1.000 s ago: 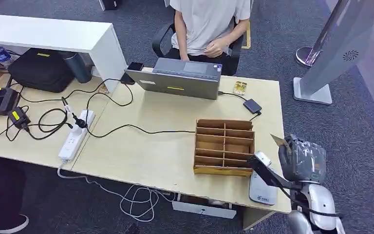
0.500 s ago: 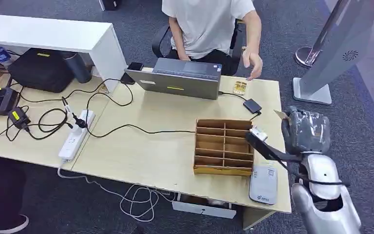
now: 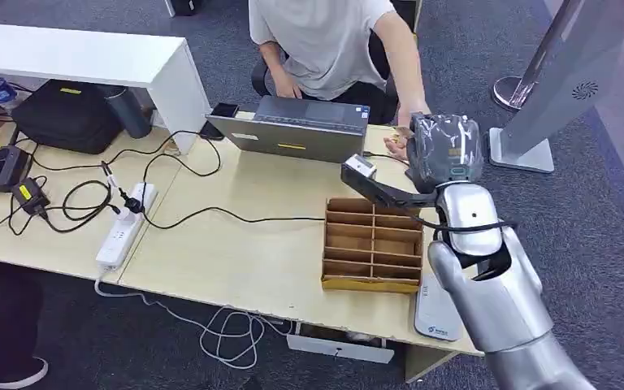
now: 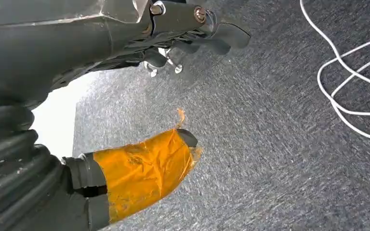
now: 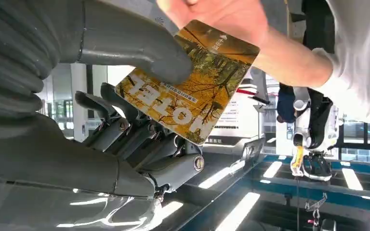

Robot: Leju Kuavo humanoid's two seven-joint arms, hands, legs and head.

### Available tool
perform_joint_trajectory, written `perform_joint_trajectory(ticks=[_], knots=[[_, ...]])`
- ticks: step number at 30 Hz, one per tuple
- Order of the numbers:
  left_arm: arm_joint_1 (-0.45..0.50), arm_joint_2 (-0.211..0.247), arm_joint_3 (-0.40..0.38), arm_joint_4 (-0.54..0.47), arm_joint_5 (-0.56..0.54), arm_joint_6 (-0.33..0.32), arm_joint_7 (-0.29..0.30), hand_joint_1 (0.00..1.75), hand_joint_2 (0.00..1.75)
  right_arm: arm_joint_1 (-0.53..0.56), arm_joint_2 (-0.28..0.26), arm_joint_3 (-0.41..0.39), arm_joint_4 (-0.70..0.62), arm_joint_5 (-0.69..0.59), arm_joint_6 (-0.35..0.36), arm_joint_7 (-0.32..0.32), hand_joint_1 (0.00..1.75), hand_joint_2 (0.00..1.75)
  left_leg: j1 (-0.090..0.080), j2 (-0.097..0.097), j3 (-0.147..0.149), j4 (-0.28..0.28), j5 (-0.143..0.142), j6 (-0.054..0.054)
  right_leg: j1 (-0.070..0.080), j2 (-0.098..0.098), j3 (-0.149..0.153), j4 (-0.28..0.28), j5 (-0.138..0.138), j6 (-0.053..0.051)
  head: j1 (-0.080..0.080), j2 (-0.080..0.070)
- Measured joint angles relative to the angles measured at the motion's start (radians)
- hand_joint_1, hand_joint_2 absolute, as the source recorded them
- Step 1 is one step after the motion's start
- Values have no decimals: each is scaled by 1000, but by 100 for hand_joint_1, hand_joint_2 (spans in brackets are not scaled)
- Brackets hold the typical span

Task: Pass the card to the sensor for recognition and then transmit it.

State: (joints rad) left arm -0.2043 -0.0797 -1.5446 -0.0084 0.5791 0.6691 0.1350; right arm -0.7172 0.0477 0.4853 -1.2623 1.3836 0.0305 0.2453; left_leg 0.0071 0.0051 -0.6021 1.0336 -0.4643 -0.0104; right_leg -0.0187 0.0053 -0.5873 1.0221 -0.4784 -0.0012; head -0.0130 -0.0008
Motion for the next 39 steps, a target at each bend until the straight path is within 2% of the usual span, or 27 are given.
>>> perform_joint_trajectory(ticks=[10,11,16,22,27,32,37,39], knots=[[0,0,0,0,-4,0,-2,0,175,-15,12,21,40,-21,-3,8,175,175,0,-1,0,0,0,0,0,-1,0,0,0,0,0,0],[0,0,0,0,-4,0,-2,0,175,-15,13,21,43,-21,-3,8,0,175,0,-2,-1,0,0,0,0,-1,0,0,0,0,0,0],[5,4,0,-14,-28,0,32,0,175,-13,13,39,45,-35,-11,6,0,175,0,-1,-1,0,0,0,0,-1,-1,-1,-1,0,0,0],[2,5,0,-14,-1,0,-7,0,175,47,4,58,4,-56,-57,-5,0,175,0,-2,-1,0,0,0,0,-1,-1,-1,-1,0,0,0],[-5,21,0,-14,52,0,-17,0,175,170,-42,63,-132,-57,-128,-28,0,175,0,-2,0,0,0,0,0,-2,0,-1,-1,0,1,0],[-14,38,0,-14,65,0,-21,0,175,241,-75,64,-222,-57,-137,-29,0,175,0,0,0,0,0,0,0,-1,0,-1,-1,0,0,0],[-14,41,0,-14,66,0,-22,0,175,262,-92,64,-260,-57,-138,-29,0,175,0,0,0,0,0,0,0,-1,0,-1,-1,0,0,0],[-15,47,0,-14,90,0,-38,0,175,286,-105,64,-287,-50,-150,-38,0,175,0,-1,1,0,0,0,0,-1,0,-1,-1,-1,0,0]])
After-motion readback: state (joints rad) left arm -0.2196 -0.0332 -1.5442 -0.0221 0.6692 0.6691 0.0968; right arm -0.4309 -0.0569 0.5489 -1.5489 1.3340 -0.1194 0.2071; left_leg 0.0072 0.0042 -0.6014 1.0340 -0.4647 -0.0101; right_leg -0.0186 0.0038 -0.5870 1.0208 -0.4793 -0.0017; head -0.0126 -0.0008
